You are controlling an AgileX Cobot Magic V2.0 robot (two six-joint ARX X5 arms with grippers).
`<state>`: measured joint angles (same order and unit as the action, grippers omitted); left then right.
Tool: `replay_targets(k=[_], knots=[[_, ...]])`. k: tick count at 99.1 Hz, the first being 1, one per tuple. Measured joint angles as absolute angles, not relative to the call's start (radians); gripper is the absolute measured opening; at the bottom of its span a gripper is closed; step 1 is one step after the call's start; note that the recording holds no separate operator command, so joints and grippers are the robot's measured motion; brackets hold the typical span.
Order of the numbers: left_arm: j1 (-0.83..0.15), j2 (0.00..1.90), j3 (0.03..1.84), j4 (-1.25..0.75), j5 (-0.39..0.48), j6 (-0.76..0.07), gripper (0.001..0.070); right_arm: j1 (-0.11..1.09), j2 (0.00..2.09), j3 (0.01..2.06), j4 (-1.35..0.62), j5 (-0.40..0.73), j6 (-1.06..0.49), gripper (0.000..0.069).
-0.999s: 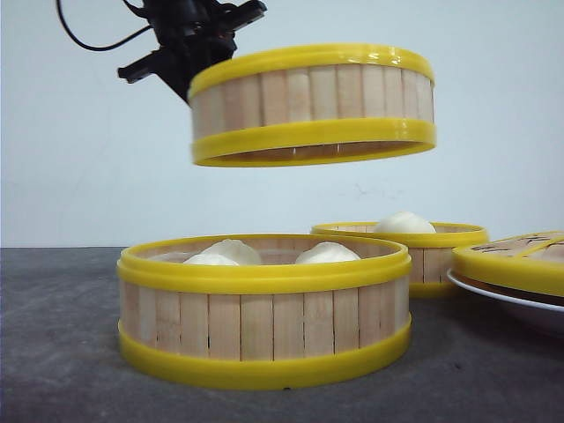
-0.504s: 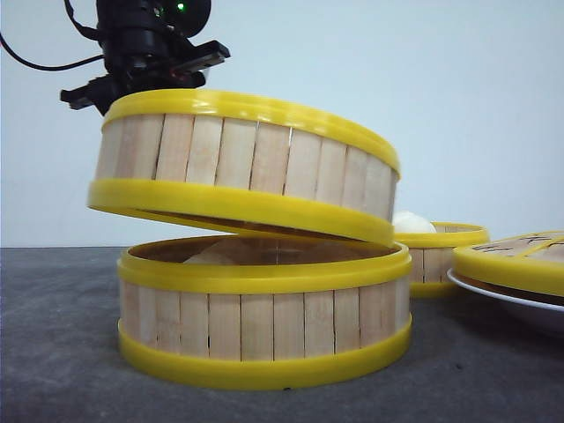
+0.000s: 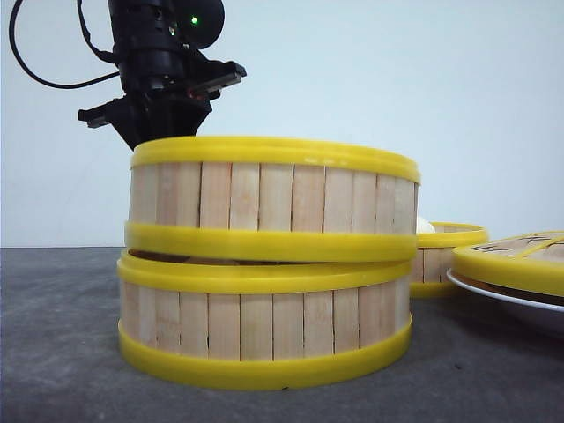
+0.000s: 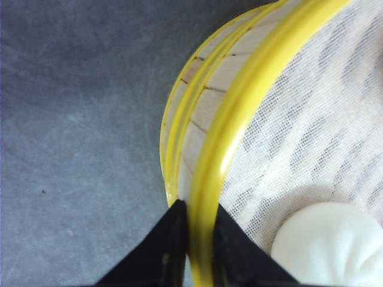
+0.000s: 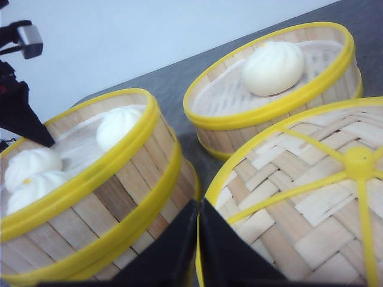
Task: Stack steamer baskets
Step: 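Open the left gripper and raise it away from the stack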
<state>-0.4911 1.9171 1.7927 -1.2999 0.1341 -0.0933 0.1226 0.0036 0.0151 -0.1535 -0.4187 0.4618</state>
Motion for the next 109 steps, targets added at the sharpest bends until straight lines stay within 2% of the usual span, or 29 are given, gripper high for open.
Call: replay_targets(k=[28, 48, 72, 75, 79, 92, 95, 102, 109], knots=[[-0.489, 1.903, 1.764, -1.279, 0.133, -0.094, 0.0025, 0.123, 0.004, 0.015, -0.154, -0.419, 0.462, 0.0001], [-0.493, 1.903, 1.755, -1.312, 0.062, -0.094, 0.0023, 0.123, 0.004, 0.015, -0.154, -0.418, 0.462, 0.0001], [-0.493, 1.903, 1.755, -1.298, 0.059, -0.094, 0.0034, 0.123, 0.004, 0.015, -0.154, -0.418, 0.462, 0.0001], [-0.493, 1.903, 1.755, -1.297, 0.058, -0.095, 0.0061, 0.123, 0.004, 0.015, -0.154, -0.418, 0.462, 0.0001], [-0.493, 1.903, 1.755, -1.292, 0.059, -0.097, 0.0149, 0.123, 0.004, 0.015, -0.154, -0.418, 0.462, 0.0001], [-0.491, 1.902, 1.755, -1.28, 0.078, -0.101, 0.0532, 0.123, 0.004, 0.015, -0.154, -0.418, 0.462, 0.0001], [-0.491, 1.902, 1.755, -1.274, 0.081, -0.101, 0.0603, 0.123, 0.004, 0.015, -0.154, -0.418, 0.462, 0.0001], [-0.491, 1.898, 1.755, -1.259, 0.088, -0.1, 0.0681, 0.123, 0.004, 0.015, -0.154, -0.418, 0.462, 0.0001], [-0.488, 1.881, 1.755, -1.236, 0.116, -0.097, 0.0692, 0.123, 0.004, 0.015, -0.154, -0.418, 0.462, 0.0001]])
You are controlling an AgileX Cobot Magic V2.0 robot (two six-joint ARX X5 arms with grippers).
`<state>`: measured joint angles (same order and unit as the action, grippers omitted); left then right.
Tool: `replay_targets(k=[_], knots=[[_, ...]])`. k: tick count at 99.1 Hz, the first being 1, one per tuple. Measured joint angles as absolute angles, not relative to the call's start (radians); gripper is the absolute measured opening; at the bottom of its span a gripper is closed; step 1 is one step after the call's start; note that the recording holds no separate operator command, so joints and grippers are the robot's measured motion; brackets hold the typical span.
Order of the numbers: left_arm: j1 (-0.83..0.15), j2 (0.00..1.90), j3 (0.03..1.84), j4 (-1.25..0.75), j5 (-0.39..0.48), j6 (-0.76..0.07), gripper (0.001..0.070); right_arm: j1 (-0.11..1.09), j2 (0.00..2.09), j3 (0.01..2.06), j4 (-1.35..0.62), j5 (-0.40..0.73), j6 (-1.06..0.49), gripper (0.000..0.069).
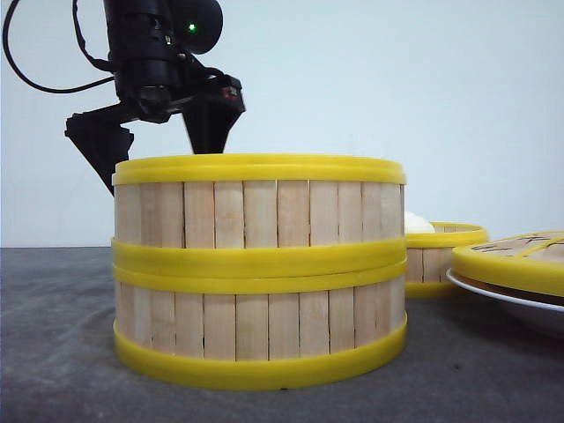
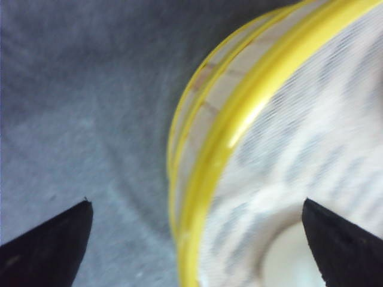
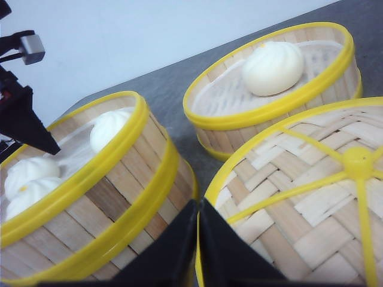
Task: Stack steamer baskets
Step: 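Open the left gripper and raise it away from the stack, then lower the right gripper and pinch the rim of another steamer basket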
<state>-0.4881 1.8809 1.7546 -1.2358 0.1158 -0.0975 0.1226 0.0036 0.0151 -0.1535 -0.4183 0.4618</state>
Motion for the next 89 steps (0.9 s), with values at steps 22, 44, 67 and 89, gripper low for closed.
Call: replay_targets(k=[22, 44, 67, 89], knots=[[-0.454, 1.731, 1.763, -1.088, 0.168, -0.098, 0.0692, 0.123, 0.004, 0.019, -0.086, -0.406, 0.475, 0.0001], [-0.397, 1.465, 1.776, -0.898, 0.193, -0.128, 0.0692, 0.122, 0.137, 0.229, -0.091, -0.17, 0.494, 0.0001], [-0.415, 1.178, 1.785, -0.928, -0.012, -0.089, 0.0668, 0.078, 0.653, 0.696, -0.311, -0.184, 0.376, 0.0036], [-0.428, 0.997, 1.785, -1.071, -0.084, -0.063, 0.0668, 0.031, 1.3, 1.262, -0.72, -0.21, 0.249, 0.0363]])
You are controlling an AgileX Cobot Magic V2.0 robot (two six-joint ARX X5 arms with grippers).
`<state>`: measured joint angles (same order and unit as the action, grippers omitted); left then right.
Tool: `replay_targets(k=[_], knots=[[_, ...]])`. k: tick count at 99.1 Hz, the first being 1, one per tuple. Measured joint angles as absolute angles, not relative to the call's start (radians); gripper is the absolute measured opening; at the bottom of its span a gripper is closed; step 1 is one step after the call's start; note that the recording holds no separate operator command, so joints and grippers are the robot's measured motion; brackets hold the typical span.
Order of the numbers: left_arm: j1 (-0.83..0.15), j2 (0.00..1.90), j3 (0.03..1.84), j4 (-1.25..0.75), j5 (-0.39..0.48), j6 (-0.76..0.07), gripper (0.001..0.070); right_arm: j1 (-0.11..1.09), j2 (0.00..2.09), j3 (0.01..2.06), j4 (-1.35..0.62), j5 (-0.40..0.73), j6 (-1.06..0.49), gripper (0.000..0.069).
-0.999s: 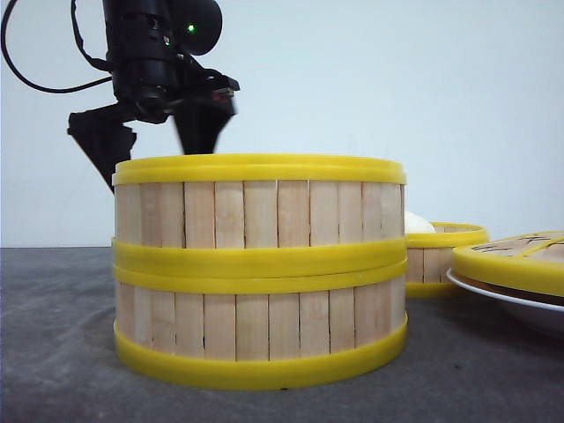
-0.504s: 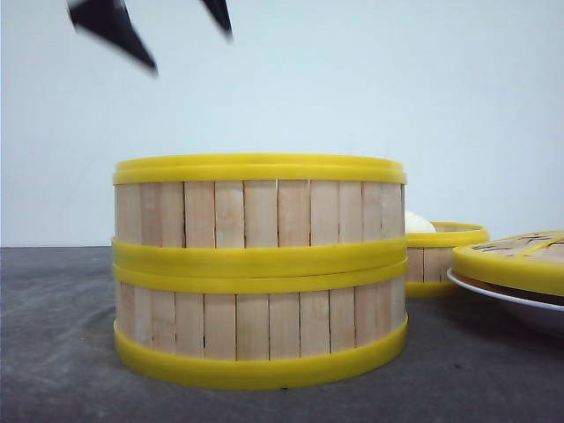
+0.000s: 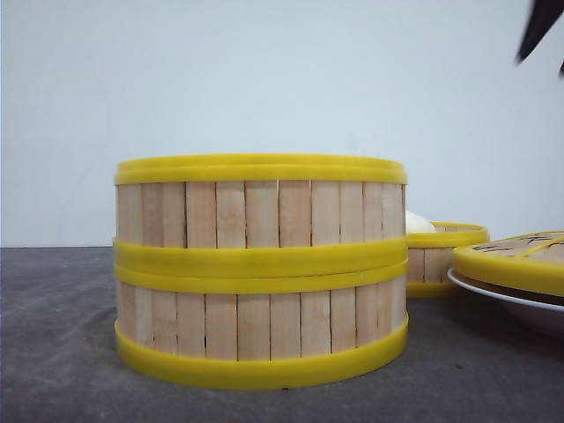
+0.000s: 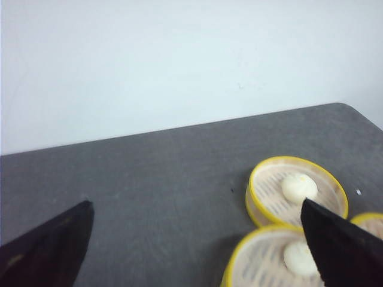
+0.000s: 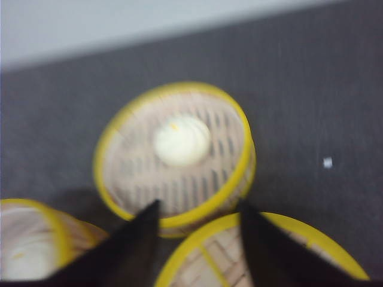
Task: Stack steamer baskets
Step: 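Lower the right gripper and pinch the rim of another steamer basket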
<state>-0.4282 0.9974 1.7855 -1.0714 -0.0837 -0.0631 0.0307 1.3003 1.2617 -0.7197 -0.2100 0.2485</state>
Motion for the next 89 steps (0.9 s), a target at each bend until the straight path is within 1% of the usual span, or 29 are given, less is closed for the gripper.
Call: replay_targets(k=[9, 18, 24, 32, 42, 47, 59, 75, 89], knots=[[-0.428, 0.931, 1.785, -1.138, -0.084, -0.058, 0.066, 0.028, 1.509, 1.45, -0.815, -0.209, 0.239, 0.0394], [-0.428, 0.871, 1.785, -1.206, -0.09, -0.039, 0.0601, 0.029, 1.673, 1.614, -0.878, -0.209, 0.24, 0.0402], [-0.428, 0.83, 1.785, -1.244, -0.113, -0.032, 0.0566, 0.036, 1.761, 1.702, -0.919, -0.209, 0.243, 0.0402], [-0.428, 0.789, 1.787, -1.275, -0.168, -0.023, 0.0549, 0.052, 1.861, 1.783, -0.96, -0.208, 0.244, 0.0402], [-0.428, 0.773, 1.787, -1.301, -0.255, -0.018, 0.0544, 0.075, 1.935, 1.806, -0.968, -0.182, 0.25, 0.0402], [-0.428, 0.77, 1.787, -1.306, -0.273, -0.017, 0.0543, 0.085, 1.963, 1.806, -0.982, -0.151, 0.253, 0.0402], [-0.428, 0.763, 1.787, -1.328, -0.287, -0.015, 0.0542, 0.103, 2.01, 1.806, -1.002, -0.093, 0.262, 0.0402], [-0.428, 0.759, 1.787, -1.359, -0.316, -0.015, 0.0542, 0.105, 2.054, 1.806, -1.013, -0.075, 0.268, 0.0402], [-0.428, 0.759, 1.787, -1.358, -0.317, -0.014, 0.0542, 0.108, 2.084, 1.806, -1.023, -0.047, 0.27, 0.04]])
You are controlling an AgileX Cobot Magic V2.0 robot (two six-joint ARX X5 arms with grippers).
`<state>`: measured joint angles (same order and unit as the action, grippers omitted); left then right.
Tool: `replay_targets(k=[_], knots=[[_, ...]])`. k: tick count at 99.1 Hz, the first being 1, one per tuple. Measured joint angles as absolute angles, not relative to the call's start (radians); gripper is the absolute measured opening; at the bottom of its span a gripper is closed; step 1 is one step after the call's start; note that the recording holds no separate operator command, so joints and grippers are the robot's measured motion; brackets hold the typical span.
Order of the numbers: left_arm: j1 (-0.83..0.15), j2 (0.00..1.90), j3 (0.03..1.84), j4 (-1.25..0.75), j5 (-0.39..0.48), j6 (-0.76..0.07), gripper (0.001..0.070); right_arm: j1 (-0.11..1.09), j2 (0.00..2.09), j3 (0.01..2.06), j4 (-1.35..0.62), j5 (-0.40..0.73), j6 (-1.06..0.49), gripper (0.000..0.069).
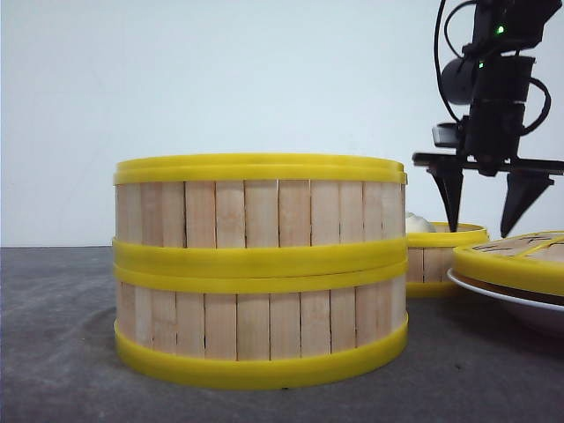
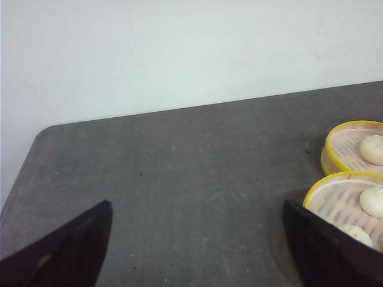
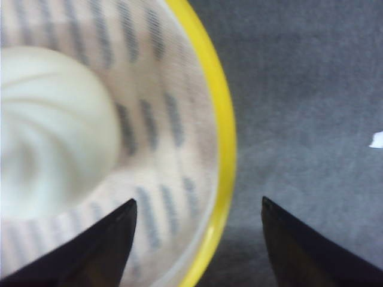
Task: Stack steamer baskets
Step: 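Lower the right gripper and pinch the rim of another steamer basket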
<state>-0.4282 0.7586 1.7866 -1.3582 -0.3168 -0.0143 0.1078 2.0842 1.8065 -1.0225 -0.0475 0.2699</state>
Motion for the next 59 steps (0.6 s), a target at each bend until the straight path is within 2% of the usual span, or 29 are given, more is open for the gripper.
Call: replay_targets(k=[17, 35, 54, 59], knots=[[-0.428, 0.759, 1.785, -1.353, -0.317, -0.014, 0.0542, 0.11, 2.098, 1.806, -1.015, -0.045, 0.27, 0.0318], [-0.428, 0.759, 1.779, -1.35, -0.317, -0.014, 0.0542, 0.112, 2.101, 1.806, -0.997, -0.044, 0.294, 0.016], [-0.428, 0.759, 1.772, -1.35, -0.317, -0.012, 0.0542, 0.117, 2.104, 1.806, -0.987, -0.036, 0.316, 0.0117], [-0.428, 0.759, 1.771, -1.35, -0.317, -0.011, 0.0542, 0.12, 2.105, 1.806, -0.986, -0.03, 0.32, 0.0086]])
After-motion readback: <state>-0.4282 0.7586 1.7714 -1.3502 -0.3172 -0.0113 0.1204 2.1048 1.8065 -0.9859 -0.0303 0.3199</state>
